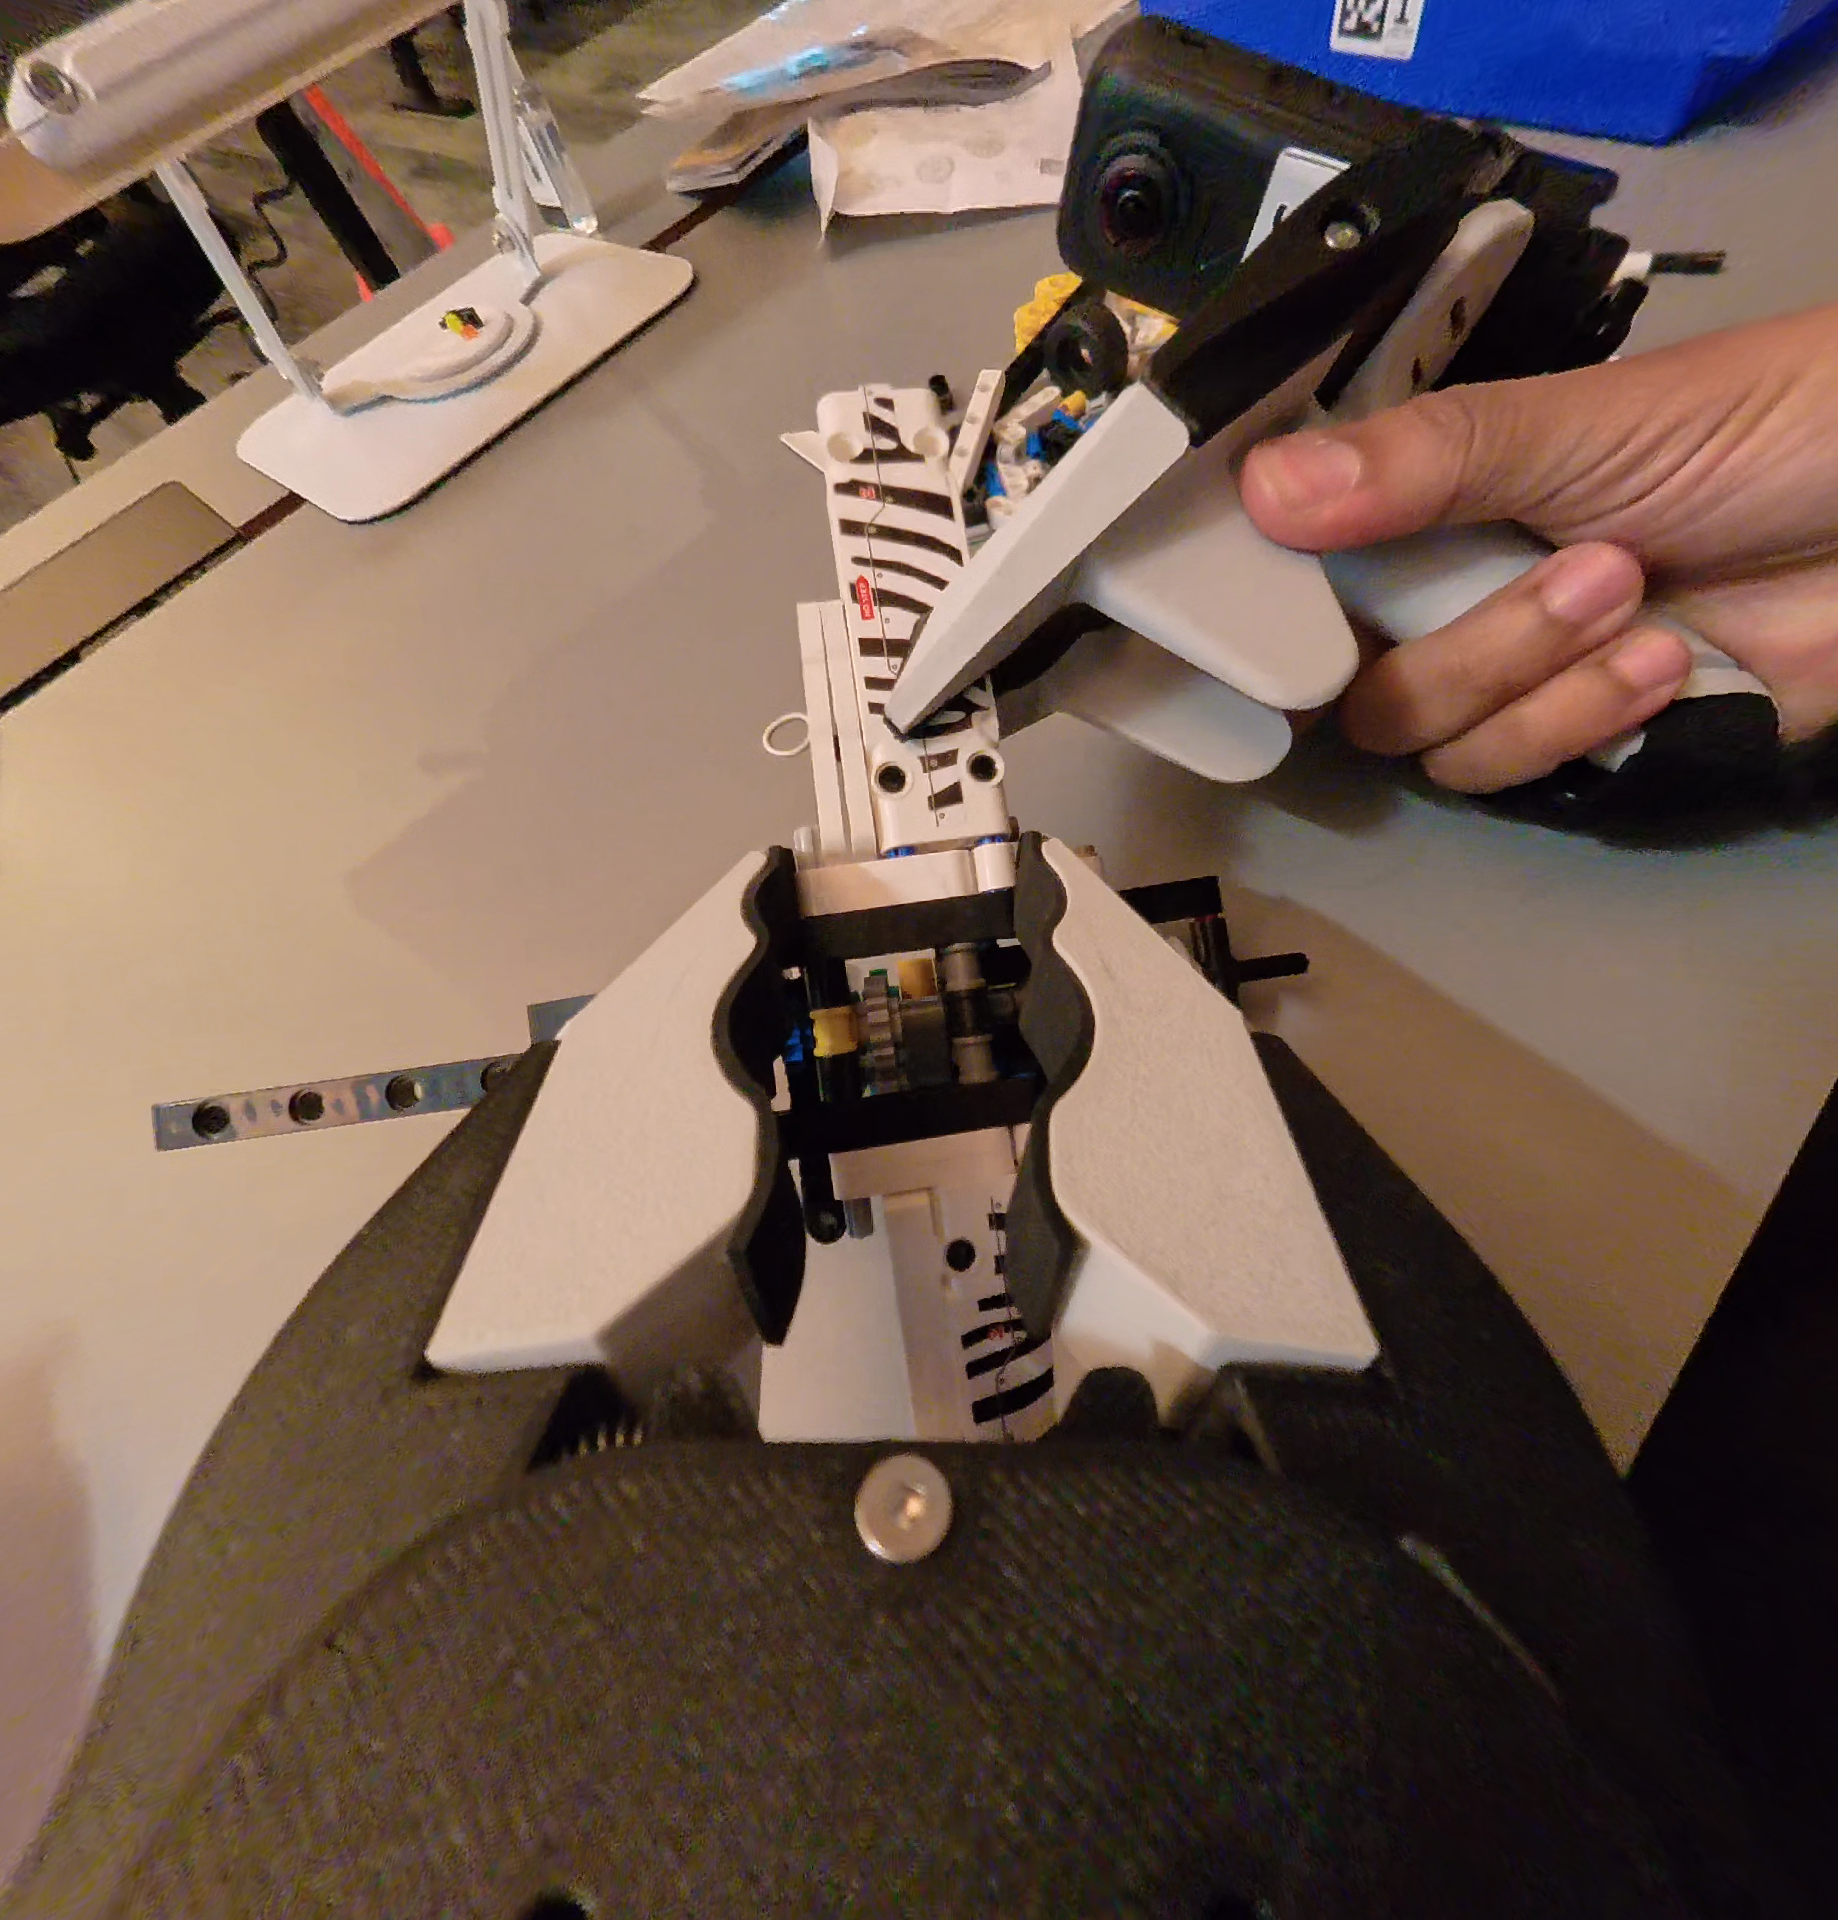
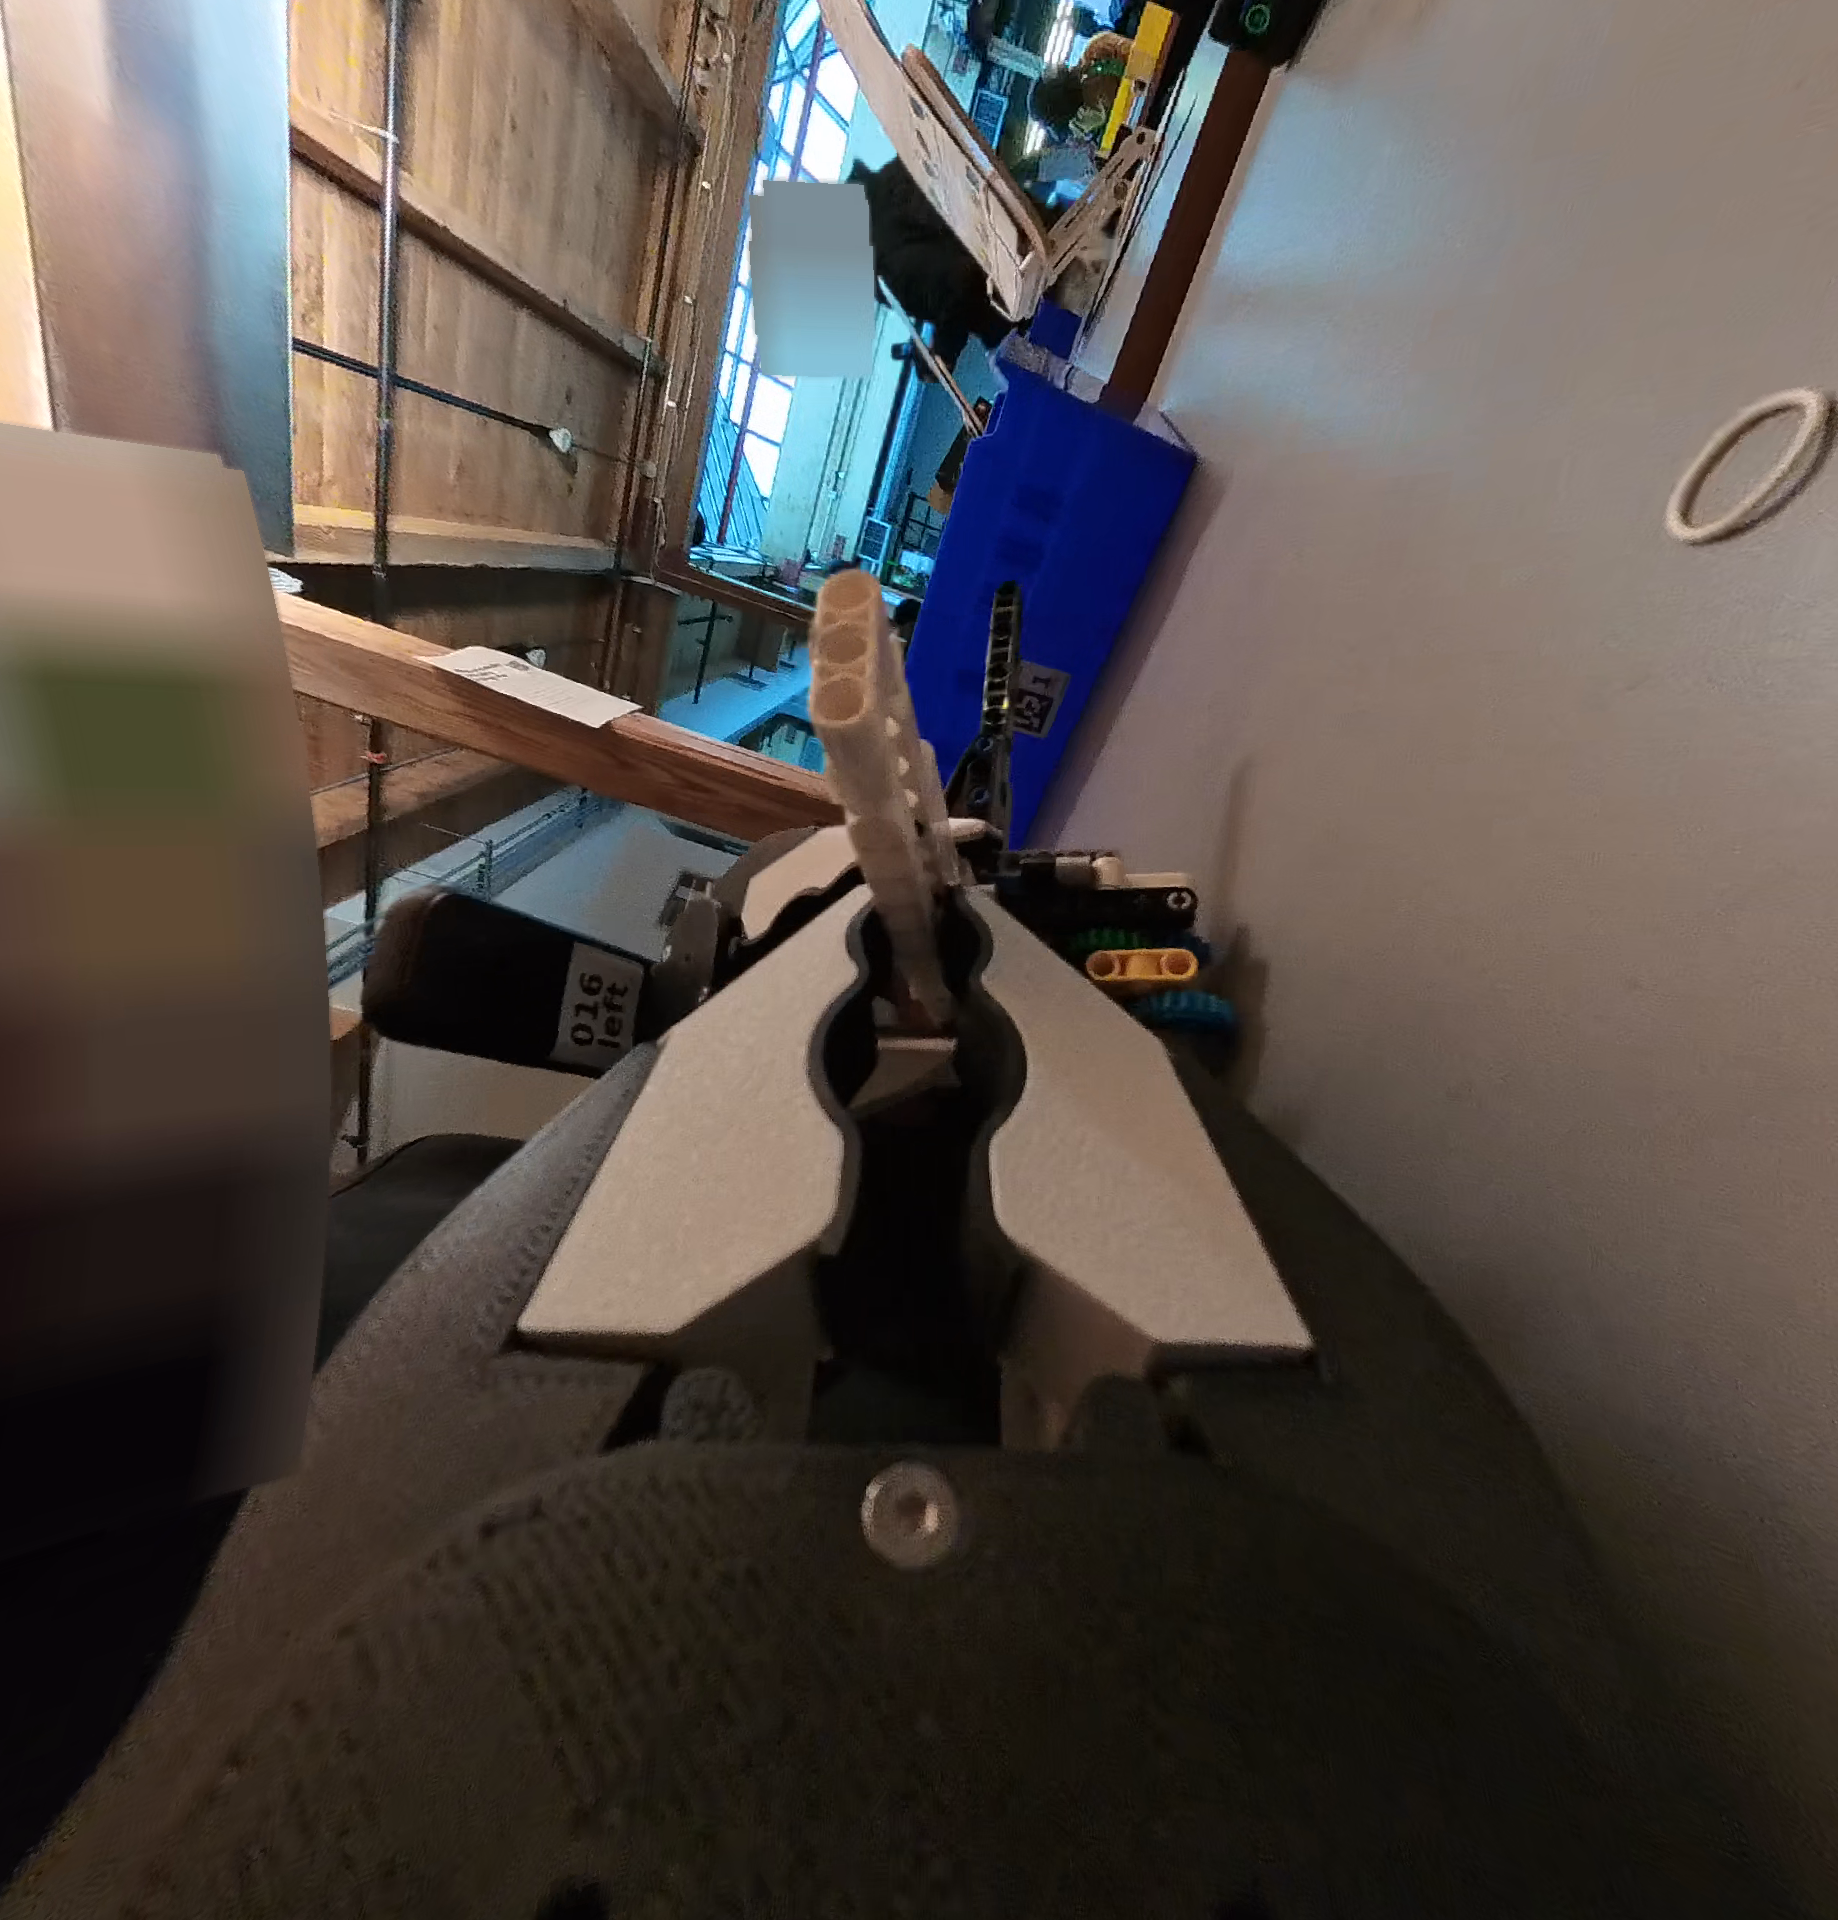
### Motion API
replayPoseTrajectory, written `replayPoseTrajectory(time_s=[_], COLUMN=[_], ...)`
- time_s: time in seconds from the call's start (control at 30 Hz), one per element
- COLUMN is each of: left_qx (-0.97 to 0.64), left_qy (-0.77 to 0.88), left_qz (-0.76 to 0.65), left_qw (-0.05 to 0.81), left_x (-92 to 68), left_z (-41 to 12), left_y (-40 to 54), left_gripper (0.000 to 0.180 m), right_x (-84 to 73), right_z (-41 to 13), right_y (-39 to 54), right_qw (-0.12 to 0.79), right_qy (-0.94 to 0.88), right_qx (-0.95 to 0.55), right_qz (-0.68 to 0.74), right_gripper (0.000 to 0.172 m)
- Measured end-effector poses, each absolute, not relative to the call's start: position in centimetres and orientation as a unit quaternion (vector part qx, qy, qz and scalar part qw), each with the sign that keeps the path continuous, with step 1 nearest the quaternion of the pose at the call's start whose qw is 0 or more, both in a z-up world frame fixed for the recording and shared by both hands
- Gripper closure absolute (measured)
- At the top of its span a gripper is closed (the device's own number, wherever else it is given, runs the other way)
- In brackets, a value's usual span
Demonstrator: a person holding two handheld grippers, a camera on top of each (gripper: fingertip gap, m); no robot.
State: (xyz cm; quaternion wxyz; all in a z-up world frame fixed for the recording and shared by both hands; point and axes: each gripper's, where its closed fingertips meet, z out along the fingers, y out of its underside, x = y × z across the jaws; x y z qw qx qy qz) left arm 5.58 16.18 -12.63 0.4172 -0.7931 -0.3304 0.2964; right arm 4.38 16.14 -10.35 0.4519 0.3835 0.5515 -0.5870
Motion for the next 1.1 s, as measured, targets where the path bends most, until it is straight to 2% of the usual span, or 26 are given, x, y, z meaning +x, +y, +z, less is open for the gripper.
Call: replayPoseTrajectory(time_s=[0.57, 0.73, 0.93, 1.1], left_qx=[-0.789, -0.794, -0.792, -0.791], left_qy=[-0.334, -0.324, -0.325, -0.324], left_qz=[0.284, 0.298, 0.278, 0.284], left_qw=[0.429, 0.420, 0.435, 0.435], left_x=[5.5, 5.6, 5.8, 5.8], left_z=[-12.7, -12.7, -12.7, -12.6], left_y=[16.3, 16.4, 16.9, 17.0], left_gripper=[0.135, 0.135, 0.135, 0.135], right_x=[3.7, 3.9, 4.6, 4.7], right_z=[-10.6, -10.4, -10.2, -9.9], right_y=[16.3, 16.7, 17.0, 17.0], right_qw=[0.390, 0.457, 0.404, 0.393], right_qy=[0.597, 0.519, 0.550, 0.551], right_qx=[0.369, 0.389, 0.385, 0.364], right_qz=[-0.596, -0.608, -0.621, -0.640], right_gripper=[0.166, 0.165, 0.164, 0.163])
